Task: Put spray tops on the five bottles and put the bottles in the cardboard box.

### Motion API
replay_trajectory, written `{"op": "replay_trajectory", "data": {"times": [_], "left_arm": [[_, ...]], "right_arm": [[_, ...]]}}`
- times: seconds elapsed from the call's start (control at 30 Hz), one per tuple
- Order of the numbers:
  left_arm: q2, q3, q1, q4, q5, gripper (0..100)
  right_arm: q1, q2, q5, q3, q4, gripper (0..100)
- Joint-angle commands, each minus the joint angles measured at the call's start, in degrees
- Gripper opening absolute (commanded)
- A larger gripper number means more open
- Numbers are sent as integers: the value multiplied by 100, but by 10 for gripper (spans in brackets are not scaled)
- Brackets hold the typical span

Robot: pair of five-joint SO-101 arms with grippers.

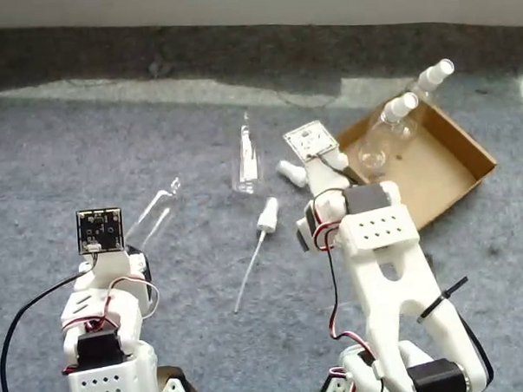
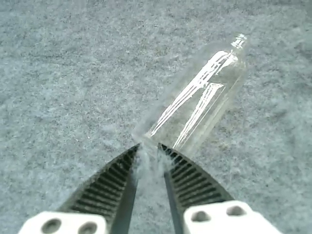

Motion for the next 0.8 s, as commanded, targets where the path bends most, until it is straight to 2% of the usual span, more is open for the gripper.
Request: {"op": "replay_trajectory", "data": {"times": [0.0, 0.13, 0.2, 0.33, 0.57, 0.77], "left_arm": [[-75, -13, 312, -114, -26, 4], [-75, 31, 330, -141, -26, 4], [-75, 40, 338, -141, -26, 4], [-75, 40, 338, -141, -26, 4], [-75, 40, 347, -141, -26, 4], [-75, 48, 347, -141, -26, 4]], "right_arm": [[84, -171, 158, 365, -804, 9], [75, -171, 1292, 769, -1059, 9], [75, -171, 1530, 884, -1059, 9], [75, -171, 1732, 980, -1033, 13], [75, -171, 1890, 1059, -1033, 141], [75, -198, 1890, 1112, -1024, 149]]}}
